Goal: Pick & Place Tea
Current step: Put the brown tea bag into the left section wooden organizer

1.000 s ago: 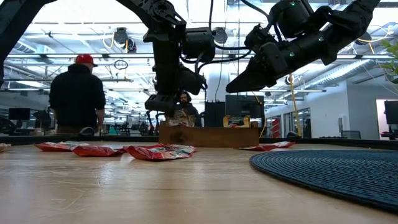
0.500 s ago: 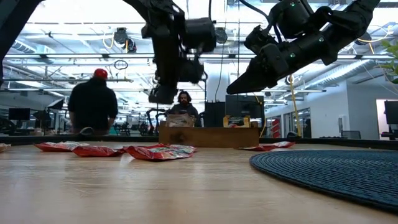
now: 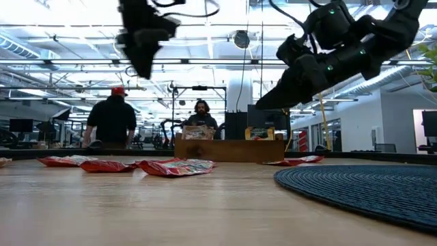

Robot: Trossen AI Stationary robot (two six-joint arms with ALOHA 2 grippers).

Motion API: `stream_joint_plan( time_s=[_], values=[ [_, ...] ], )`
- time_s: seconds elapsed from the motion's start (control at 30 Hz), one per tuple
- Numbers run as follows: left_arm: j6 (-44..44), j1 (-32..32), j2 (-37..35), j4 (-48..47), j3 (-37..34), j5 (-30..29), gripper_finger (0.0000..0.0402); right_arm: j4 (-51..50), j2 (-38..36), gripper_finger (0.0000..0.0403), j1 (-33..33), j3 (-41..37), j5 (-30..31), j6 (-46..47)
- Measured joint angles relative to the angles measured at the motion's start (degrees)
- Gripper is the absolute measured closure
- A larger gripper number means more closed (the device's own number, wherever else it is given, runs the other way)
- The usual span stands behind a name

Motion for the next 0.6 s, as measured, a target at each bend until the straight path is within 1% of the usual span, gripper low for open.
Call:
stream_joint_plan(
  time_s=[0.07, 0.13, 0.2, 0.27, 0.37, 0.43, 0.5, 0.6],
  values=[
    [-6.47, -0.69, -1.11, -3.9, -2.6, 2.59, 0.0177, 3.52, 0.0, 0.0314, 0.06, -1.76, -0.04, 0.47],
    [-10.76, -1.17, -1.29, -7.92, -6.18, 4.32, 0.0165, 6.83, 0.0, 0.0314, 0.42, -3.44, -0.13, 1.04],
    [-15.66, -0.23, -1.29, -8.43, -10.69, 7.91, 0.0151, 10.07, -0.01, 0.0314, 1.06, -4.77, -0.16, 1.64],
    [-18.43, 1.12, -1.4, -4.13, -15.86, 13.64, 0.0134, 12.59, -0.01, 0.0314, 1.81, -5.96, -0.22, 1.93],
    [-19.63, 2.53, -1.25, 4.25, -23.32, 20.82, 0.011, 15.76, -0.03, 0.0314, 3.14, -6.65, -0.26, 1.5],
    [-20.93, 3.48, -1.27, 8.46, -27.03, 22.36, 0.0098, 16.18, -0.4, 0.0314, 4.11, -6.65, -0.19, 0.48],
    [-23.97, 4.05, -1.27, 11.47, -29.82, 22.15, 0.009, 16.2, -0.62, 0.0314, 4.92, -6.65, -0.14, -0.46],
    [-28.47, 4.4, -1.27, 13.18, -32.22, 21.67, 0.0083, 16.2, -1.09, 0.0314, 5.93, -6.68, -0.16, -1.63]
  ],
)
